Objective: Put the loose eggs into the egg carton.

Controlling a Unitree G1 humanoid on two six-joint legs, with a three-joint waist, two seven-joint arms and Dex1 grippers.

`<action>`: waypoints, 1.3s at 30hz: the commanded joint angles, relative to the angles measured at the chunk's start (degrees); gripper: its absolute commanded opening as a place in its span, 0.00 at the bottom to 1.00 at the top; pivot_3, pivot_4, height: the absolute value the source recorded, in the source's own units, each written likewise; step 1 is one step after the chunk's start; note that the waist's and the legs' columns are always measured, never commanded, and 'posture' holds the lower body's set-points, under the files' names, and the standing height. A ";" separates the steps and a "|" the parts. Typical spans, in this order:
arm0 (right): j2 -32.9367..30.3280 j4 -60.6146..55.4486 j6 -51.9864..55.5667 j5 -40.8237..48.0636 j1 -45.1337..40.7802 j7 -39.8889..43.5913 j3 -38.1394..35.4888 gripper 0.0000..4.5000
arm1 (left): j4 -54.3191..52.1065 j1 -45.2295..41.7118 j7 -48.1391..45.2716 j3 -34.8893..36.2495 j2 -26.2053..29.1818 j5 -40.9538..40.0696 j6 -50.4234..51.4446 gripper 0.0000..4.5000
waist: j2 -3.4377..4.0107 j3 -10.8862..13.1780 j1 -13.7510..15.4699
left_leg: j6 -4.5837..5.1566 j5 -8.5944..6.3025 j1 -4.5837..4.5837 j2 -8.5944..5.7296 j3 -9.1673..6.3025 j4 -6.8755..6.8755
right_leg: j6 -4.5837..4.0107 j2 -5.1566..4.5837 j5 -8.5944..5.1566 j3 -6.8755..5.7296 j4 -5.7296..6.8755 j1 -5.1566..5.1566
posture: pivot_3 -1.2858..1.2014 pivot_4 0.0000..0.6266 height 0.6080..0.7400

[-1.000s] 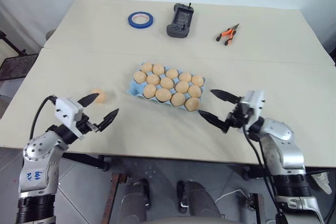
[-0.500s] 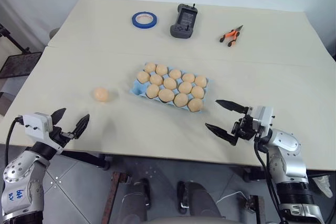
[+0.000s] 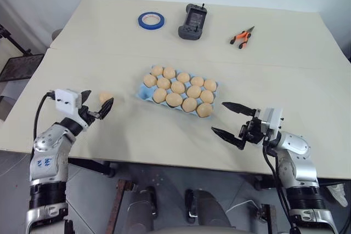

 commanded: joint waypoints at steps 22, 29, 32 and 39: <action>-0.02 -4.33 -0.57 0.19 2.49 -5.82 0.10 1.00 | 10.21 -16.97 -10.78 -7.20 -2.80 1.54 -7.62 0.29 | -0.01 0.00 0.70 | 0.02 0.00 -0.02 0.00 -0.07 0.41 | 0.10 0.01 0.08 -0.11 0.18 0.15 | 0.52 0.24 1.00; 0.33 -4.73 -0.96 -0.44 2.68 -7.45 0.23 1.00 | 15.10 -22.09 -18.89 -13.48 -4.74 3.62 -5.90 0.29 | -0.01 0.00 0.45 | 0.07 -0.01 0.01 -0.04 -0.05 0.55 | 0.19 0.01 0.13 -0.09 0.18 0.24 | 0.52 0.24 1.00; 0.61 -5.08 -1.30 -0.58 2.86 -8.38 0.08 1.00 | 18.15 -23.12 -18.66 -13.98 -4.68 4.61 -7.00 0.44 | -0.01 0.00 0.39 | 0.08 0.00 0.01 0.00 -0.05 0.55 | 0.17 0.07 0.11 -0.08 0.22 0.21 | 0.52 0.24 1.00; 1.45 -5.25 -0.96 0.55 3.55 -10.78 -0.96 1.00 | 17.40 -22.07 -24.35 -13.23 -2.91 2.65 -8.61 0.92 | -0.01 0.00 0.54 | 0.10 0.03 -0.01 -0.01 -0.10 0.65 | 0.14 0.04 0.09 -0.10 0.36 0.19 | 0.52 0.24 1.00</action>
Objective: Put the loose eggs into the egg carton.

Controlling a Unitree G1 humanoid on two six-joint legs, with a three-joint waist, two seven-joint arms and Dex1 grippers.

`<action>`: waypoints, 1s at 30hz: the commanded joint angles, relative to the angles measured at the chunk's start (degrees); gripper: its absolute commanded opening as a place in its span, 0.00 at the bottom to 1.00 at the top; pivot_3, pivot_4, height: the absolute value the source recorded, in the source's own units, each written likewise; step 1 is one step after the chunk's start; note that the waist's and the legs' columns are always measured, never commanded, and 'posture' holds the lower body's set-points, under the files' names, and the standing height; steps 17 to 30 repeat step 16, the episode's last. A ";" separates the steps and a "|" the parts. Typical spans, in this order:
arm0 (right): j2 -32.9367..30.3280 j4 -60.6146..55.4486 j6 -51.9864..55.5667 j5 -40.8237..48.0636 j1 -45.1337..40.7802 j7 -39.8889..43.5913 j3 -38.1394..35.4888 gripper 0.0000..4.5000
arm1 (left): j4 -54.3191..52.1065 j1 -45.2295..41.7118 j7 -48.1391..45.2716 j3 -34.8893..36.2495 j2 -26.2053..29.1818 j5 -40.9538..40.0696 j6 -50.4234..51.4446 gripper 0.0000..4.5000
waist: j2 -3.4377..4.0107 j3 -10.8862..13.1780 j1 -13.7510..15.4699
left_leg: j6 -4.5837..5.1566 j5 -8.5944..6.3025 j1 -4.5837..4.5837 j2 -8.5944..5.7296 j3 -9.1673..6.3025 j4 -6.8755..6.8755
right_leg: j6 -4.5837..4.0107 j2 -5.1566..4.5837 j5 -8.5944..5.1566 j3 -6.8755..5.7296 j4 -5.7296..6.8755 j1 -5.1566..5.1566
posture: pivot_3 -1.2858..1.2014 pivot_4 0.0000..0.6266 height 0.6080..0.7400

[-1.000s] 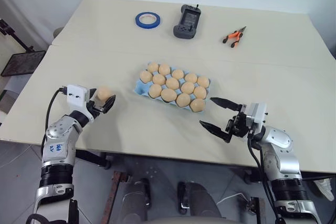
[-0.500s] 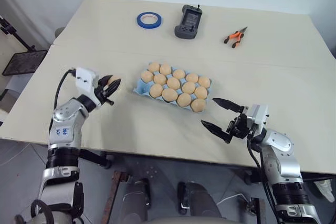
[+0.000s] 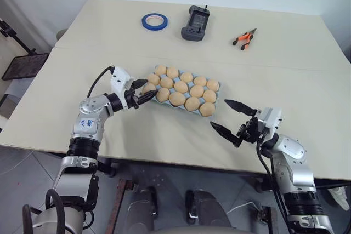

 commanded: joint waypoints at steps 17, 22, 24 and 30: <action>-3.68 3.74 1.48 0.73 -2.67 1.36 -3.08 1.00 | -12.06 18.41 -12.95 6.42 16.22 -0.70 -12.31 0.92 | 0.01 0.00 0.03 | -0.08 -0.05 0.01 0.04 -0.07 -0.12 | -0.34 -0.24 -0.17 0.01 0.01 -0.07 | 0.52 0.24 1.00; -3.68 3.74 1.48 0.73 -2.67 1.36 -3.08 1.00 | -12.06 18.41 -12.95 6.42 16.22 -0.70 -12.31 0.92 | 0.01 0.00 0.03 | -0.08 -0.05 0.01 0.04 -0.07 -0.12 | -0.34 -0.24 -0.17 0.01 0.01 -0.07 | 0.52 0.24 1.00; -3.68 3.74 1.48 0.73 -2.67 1.36 -3.08 1.00 | -12.06 18.41 -12.95 6.42 16.22 -0.70 -12.31 0.92 | 0.01 0.00 0.03 | -0.08 -0.05 0.01 0.04 -0.07 -0.12 | -0.34 -0.24 -0.17 0.01 0.01 -0.07 | 0.52 0.24 1.00; -3.68 3.74 1.48 0.73 -2.67 1.36 -3.08 1.00 | -12.06 18.41 -12.95 6.42 16.22 -0.70 -12.31 0.92 | 0.01 0.00 0.03 | -0.08 -0.05 0.01 0.04 -0.07 -0.12 | -0.34 -0.24 -0.17 0.01 0.01 -0.07 | 0.52 0.24 1.00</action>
